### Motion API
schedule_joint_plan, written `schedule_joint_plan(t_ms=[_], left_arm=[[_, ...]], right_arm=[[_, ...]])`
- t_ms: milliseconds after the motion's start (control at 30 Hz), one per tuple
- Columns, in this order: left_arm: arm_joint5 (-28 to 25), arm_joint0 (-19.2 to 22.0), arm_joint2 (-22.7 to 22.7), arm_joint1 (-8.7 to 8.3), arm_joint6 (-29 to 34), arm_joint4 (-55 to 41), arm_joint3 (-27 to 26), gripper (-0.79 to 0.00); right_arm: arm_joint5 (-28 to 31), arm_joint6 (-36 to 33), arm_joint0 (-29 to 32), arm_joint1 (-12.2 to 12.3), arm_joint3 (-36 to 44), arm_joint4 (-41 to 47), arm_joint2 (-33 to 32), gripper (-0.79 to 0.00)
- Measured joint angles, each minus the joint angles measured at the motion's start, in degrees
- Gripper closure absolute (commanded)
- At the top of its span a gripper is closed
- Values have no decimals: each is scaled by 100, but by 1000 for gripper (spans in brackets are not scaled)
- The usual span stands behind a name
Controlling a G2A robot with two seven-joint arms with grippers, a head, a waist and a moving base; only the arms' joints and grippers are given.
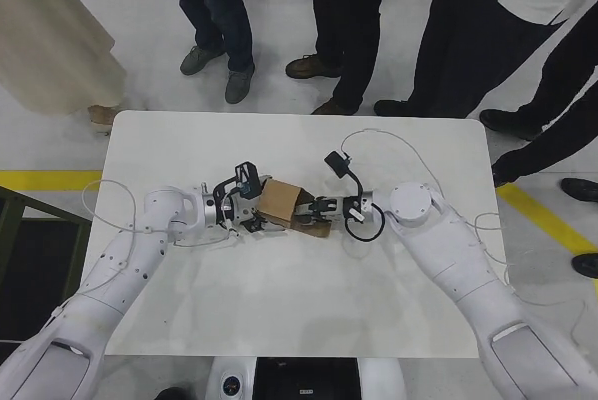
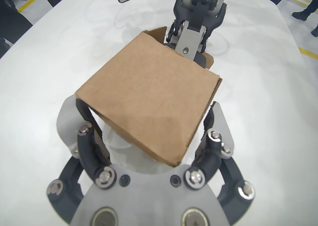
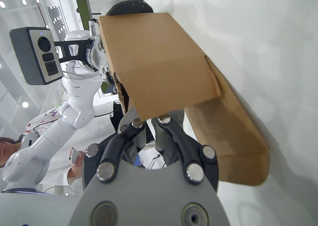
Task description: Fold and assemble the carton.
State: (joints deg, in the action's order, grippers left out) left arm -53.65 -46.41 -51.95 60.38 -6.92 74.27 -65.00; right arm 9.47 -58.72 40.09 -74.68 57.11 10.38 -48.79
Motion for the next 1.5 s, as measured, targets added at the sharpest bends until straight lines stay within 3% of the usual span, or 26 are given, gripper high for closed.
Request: schedule_joint_plan(t_ms=[167, 433, 1233, 1500], left_arm=[[16, 0, -14, 12, -8, 1, -6, -785], [-13, 14, -5, 37, 10, 19, 2, -785], [-25, 44, -8, 101, 71, 58, 46, -785], [-13, 61, -34, 116, 70, 69, 110, -785]], right_arm=[[-121, -198, 185, 157, 262, -220, -285, 0], [-331, 159, 408, 302, 571, -427, -675, 0], [-6, 313, -163, -196, -260, 41, 223, 0], [30, 71, -250, -133, -340, -73, 40, 0]])
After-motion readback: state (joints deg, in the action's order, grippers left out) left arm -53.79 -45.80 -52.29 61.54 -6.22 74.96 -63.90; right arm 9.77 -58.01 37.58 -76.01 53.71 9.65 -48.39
